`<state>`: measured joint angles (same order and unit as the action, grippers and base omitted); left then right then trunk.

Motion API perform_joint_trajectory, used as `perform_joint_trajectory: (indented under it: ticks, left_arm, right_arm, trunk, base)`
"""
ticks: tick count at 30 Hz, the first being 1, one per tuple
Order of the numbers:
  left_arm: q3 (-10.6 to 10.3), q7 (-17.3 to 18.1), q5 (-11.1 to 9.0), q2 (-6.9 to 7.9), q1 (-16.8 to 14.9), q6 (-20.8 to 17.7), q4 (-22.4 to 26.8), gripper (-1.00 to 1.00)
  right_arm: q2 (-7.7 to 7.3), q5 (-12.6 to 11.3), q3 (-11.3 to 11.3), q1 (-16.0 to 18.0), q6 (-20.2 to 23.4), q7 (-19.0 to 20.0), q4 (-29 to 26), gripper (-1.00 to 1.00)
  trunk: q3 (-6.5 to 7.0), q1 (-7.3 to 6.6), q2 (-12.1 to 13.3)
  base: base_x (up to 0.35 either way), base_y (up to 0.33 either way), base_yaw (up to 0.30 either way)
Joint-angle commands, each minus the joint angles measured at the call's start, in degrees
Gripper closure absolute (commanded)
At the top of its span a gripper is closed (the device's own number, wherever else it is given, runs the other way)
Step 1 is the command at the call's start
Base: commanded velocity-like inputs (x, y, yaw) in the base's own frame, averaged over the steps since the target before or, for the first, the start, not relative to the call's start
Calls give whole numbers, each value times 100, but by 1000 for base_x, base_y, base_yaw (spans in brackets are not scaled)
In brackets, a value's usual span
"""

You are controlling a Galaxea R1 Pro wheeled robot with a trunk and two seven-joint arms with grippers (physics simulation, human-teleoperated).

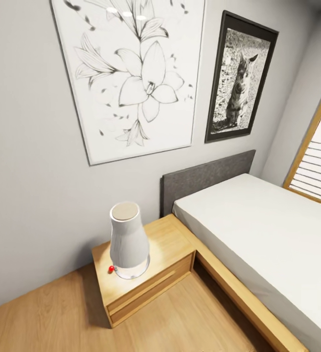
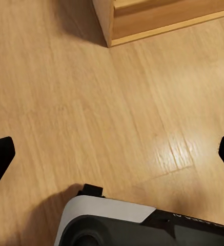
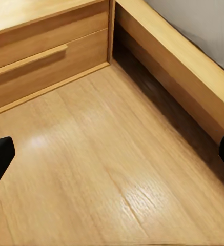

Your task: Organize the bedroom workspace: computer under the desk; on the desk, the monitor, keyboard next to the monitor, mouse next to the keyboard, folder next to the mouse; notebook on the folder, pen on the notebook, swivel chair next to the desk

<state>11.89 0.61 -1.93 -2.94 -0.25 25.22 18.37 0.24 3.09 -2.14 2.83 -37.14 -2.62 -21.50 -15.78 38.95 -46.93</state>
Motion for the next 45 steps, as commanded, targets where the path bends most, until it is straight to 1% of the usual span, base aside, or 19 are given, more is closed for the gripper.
perform_joint_trajectory:
  ticks: [1,10,45]
  left_arm:
    - [7,7,-22,1,-2,16,0,-100]
    - [21,-4,-42,3,-2,21,0,-100]
    - [24,0,-10,11,-2,66,-7,-100]
  right_arm:
    - [3,34,-15,6,-15,-19,5,-100]
    - [3,34,-15,6,-13,-19,5,-100]
    - [3,34,-15,7,-13,-19,13,-100]
  trunk:
    - [-7,1,-5]
    - [-7,1,-5]
    - [-7,1,-5]
  base:
    - [0,0,-300]
    - [0,0,-300]
    - [0,0,-300]
